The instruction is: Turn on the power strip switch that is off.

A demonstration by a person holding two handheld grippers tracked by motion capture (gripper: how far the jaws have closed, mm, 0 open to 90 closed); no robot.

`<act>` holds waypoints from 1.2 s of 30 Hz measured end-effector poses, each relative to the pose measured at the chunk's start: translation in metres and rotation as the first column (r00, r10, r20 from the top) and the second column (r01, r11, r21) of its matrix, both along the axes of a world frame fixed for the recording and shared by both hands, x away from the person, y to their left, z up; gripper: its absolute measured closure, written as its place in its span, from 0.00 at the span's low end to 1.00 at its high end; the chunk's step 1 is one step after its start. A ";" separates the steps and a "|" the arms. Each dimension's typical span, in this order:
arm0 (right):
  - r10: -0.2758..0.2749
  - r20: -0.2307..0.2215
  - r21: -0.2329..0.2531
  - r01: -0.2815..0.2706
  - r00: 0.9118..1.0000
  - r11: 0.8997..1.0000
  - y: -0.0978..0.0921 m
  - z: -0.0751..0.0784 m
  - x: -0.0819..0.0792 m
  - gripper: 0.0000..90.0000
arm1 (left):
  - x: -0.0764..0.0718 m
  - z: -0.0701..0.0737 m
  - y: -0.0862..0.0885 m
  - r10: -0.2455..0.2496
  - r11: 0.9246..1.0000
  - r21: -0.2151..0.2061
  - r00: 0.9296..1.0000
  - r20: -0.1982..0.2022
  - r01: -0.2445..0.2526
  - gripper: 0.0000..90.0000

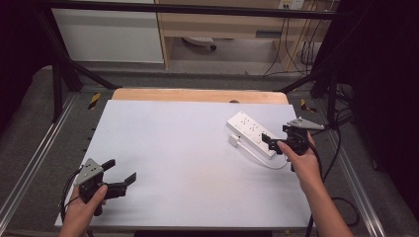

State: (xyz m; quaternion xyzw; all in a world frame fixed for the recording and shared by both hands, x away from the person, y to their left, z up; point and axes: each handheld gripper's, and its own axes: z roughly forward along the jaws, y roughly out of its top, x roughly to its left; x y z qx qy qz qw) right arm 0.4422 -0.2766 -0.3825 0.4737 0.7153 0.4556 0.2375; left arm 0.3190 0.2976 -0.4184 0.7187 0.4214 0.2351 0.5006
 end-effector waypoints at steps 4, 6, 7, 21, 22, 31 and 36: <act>-0.007 -0.025 -0.011 0.007 1.000 1.000 0.001 -0.005 0.005 0.08 | 0.000 0.000 0.000 -0.001 1.000 0.001 1.000 0.000 0.001 0.06; -0.014 -0.039 -0.019 0.013 0.999 1.000 0.002 -0.009 0.009 0.08 | 0.000 0.000 0.000 -0.001 1.000 0.001 1.000 0.000 0.001 0.06; -0.014 -0.039 -0.019 0.013 0.999 1.000 0.002 -0.009 0.009 0.08 | 0.000 0.000 0.000 -0.001 1.000 0.001 1.000 0.000 0.001 0.06; -0.010 -0.091 -0.075 0.003 0.996 0.997 0.007 -0.024 0.025 0.10 | 0.001 -0.001 -0.003 -0.016 1.000 0.009 1.000 -0.008 0.016 0.06; -0.011 -0.094 -0.079 0.004 0.995 0.997 0.007 -0.024 0.026 0.10 | 0.001 -0.001 -0.003 -0.017 1.000 0.010 1.000 -0.007 0.017 0.06; -0.016 -0.117 -0.111 0.003 0.993 0.994 0.010 -0.032 0.034 0.10 | 0.001 -0.001 -0.002 -0.017 1.000 0.008 1.000 -0.009 0.017 0.06; -0.027 -0.128 -0.127 0.011 0.991 0.992 0.012 -0.035 0.036 0.10 | 0.001 -0.001 -0.002 -0.018 1.000 0.008 1.000 -0.008 0.018 0.06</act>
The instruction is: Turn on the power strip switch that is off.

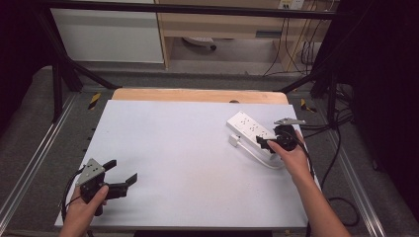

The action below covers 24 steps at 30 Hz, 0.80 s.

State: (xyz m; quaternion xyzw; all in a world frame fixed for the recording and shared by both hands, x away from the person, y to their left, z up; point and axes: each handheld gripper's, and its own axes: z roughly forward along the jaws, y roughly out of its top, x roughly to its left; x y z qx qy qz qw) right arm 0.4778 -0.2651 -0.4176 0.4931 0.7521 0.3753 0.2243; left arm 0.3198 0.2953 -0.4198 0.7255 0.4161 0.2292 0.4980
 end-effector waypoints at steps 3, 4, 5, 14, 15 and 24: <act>0.000 -0.001 -0.018 0.000 1.000 1.000 0.001 -0.002 0.001 0.17 | 0.000 0.000 0.000 -0.001 1.000 0.001 1.000 -0.001 0.001 0.06; 0.004 -0.001 -0.021 -0.004 1.000 1.000 0.002 -0.002 0.001 0.19 | 0.000 0.000 0.000 -0.001 1.000 0.001 1.000 -0.001 0.001 0.06; 0.007 -0.004 -0.020 -0.007 1.000 1.000 0.002 -0.003 0.001 0.21 | 0.000 0.000 0.000 -0.001 1.000 0.002 1.000 0.000 0.001 0.06; 0.055 0.004 -0.007 -0.055 0.998 0.998 0.006 -0.005 0.002 0.49 | 0.000 0.000 0.000 -0.002 1.000 0.003 1.000 0.001 0.002 0.06; 0.057 0.002 -0.005 -0.057 0.998 0.998 0.007 -0.005 0.002 0.52 | 0.000 0.000 0.000 -0.001 1.000 0.002 1.000 0.001 0.001 0.06; 0.090 0.009 0.001 -0.090 0.996 0.996 0.010 -0.008 0.002 0.76 | 0.000 0.000 0.000 -0.004 1.000 0.003 1.000 0.003 0.004 0.06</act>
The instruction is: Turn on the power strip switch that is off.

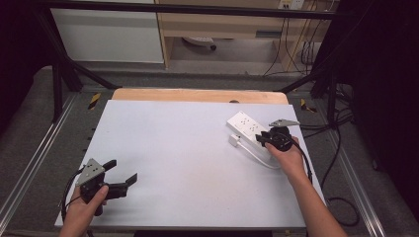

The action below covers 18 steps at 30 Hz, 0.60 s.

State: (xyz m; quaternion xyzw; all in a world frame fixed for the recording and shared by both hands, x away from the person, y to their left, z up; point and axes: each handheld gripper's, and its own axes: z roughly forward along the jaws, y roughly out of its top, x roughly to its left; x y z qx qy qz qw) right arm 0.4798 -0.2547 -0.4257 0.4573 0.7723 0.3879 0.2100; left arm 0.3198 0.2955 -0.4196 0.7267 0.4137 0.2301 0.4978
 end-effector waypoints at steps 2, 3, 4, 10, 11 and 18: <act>0.006 0.001 -0.003 -0.006 1.000 1.000 0.001 -0.001 0.000 0.80 | 0.000 0.000 0.000 0.000 1.000 0.000 1.000 0.000 0.000 0.06; 0.008 0.004 -0.002 -0.008 1.000 1.000 0.002 -0.001 0.000 0.82 | 0.000 0.000 0.000 -0.001 1.000 0.000 1.000 0.000 0.001 0.06; 0.013 0.006 0.002 -0.013 1.000 1.000 0.002 -0.002 0.000 0.83 | 0.000 0.000 0.000 -0.001 1.000 0.000 1.000 0.001 0.001 0.06; 0.022 0.018 0.002 -0.022 1.000 1.000 0.005 -0.003 0.000 0.89 | 0.000 0.000 0.000 0.000 1.000 0.000 1.000 0.001 0.000 0.06; 0.024 0.022 0.000 -0.024 0.999 1.000 0.005 -0.003 0.000 0.90 | 0.000 0.000 0.000 0.000 1.000 -0.001 1.000 0.001 0.000 0.06; 0.029 0.038 0.013 -0.029 0.999 0.999 0.006 -0.005 -0.001 0.98 | 0.000 0.000 0.000 -0.002 1.000 0.001 1.000 0.000 0.002 0.06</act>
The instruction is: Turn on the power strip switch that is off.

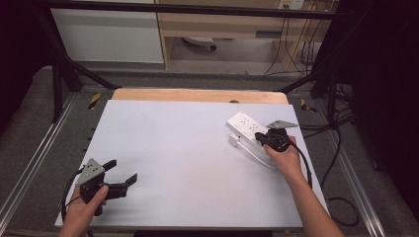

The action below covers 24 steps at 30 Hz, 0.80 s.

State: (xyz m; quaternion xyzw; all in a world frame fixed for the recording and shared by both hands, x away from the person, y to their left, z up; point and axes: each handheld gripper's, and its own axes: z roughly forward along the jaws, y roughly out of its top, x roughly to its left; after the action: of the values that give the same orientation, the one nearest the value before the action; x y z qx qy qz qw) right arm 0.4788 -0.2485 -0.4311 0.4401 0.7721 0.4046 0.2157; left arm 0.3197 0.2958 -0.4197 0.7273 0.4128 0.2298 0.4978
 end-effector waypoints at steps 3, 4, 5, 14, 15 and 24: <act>-0.010 0.007 -0.008 0.010 1.000 1.000 0.001 -0.001 0.000 1.00 | 0.000 0.000 0.000 0.001 1.000 0.001 1.000 -0.001 -0.001 0.06; -0.015 0.010 -0.009 0.015 1.000 1.000 0.001 -0.001 -0.001 1.00 | 0.000 0.000 0.000 0.000 1.000 0.002 1.000 0.000 0.000 0.06; -0.014 0.012 -0.008 0.014 1.000 1.000 0.001 -0.001 -0.001 1.00 | 0.000 0.000 0.000 0.000 1.000 0.002 1.000 0.000 0.000 0.06; -0.010 0.020 -0.023 0.011 1.000 1.000 0.001 -0.001 -0.004 1.00 | 0.000 0.000 0.000 0.002 1.000 0.000 1.000 0.002 -0.002 0.06; -0.013 0.018 -0.023 0.013 1.000 1.000 0.001 -0.001 -0.004 1.00 | 0.000 0.000 0.000 0.002 1.000 0.000 1.000 0.002 -0.002 0.06; -0.024 0.020 -0.027 0.024 1.000 0.999 0.000 -0.003 -0.006 1.00 | 0.000 0.000 0.000 0.002 1.000 -0.002 1.000 0.002 -0.002 0.06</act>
State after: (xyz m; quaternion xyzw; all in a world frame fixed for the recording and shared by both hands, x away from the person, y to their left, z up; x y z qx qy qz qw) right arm 0.4733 -0.2483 -0.4342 0.4423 0.7700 0.3956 0.2344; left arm 0.3193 0.2957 -0.4194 0.7263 0.4134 0.2306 0.4984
